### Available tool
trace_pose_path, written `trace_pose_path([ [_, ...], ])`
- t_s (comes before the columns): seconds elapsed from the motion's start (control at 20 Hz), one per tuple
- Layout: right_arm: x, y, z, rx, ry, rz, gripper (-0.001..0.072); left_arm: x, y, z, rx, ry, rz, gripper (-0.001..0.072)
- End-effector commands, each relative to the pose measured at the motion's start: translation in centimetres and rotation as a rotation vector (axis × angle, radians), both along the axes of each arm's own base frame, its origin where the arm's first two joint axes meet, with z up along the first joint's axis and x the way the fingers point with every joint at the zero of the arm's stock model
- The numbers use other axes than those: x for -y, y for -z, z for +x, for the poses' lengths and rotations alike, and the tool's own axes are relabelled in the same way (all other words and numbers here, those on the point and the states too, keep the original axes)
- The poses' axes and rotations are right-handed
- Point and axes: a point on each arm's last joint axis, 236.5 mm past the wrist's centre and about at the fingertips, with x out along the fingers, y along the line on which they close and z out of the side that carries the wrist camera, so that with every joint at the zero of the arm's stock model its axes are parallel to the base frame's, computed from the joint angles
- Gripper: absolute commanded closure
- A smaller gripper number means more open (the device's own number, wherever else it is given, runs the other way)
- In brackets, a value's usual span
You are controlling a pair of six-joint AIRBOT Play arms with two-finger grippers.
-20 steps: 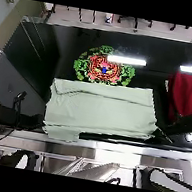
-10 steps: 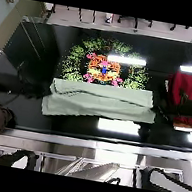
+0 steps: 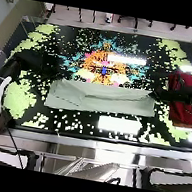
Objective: Fold the shirts.
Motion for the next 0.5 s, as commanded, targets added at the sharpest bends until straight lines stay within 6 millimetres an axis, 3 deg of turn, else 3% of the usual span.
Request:
trace_pose_path([
  [0.0,1.3,1.6,1.5,0.022,0.033,-0.05,0.0687,-1.8,2.5,2.1,-0.028,-0.017,0.081,0.0689],
  [0.3,1.7,2.1,1.9,0.039,0.027,-0.074,0.0687,-1.7,4.9,2.9,-0.072,0.001,0.082,0.0689],
  [0.45,1.5,2.4,1.7,0.037,0.008,-0.075,0.0686,-0.8,5.0,3.0,-0.065,0.017,0.085,0.0688],
])
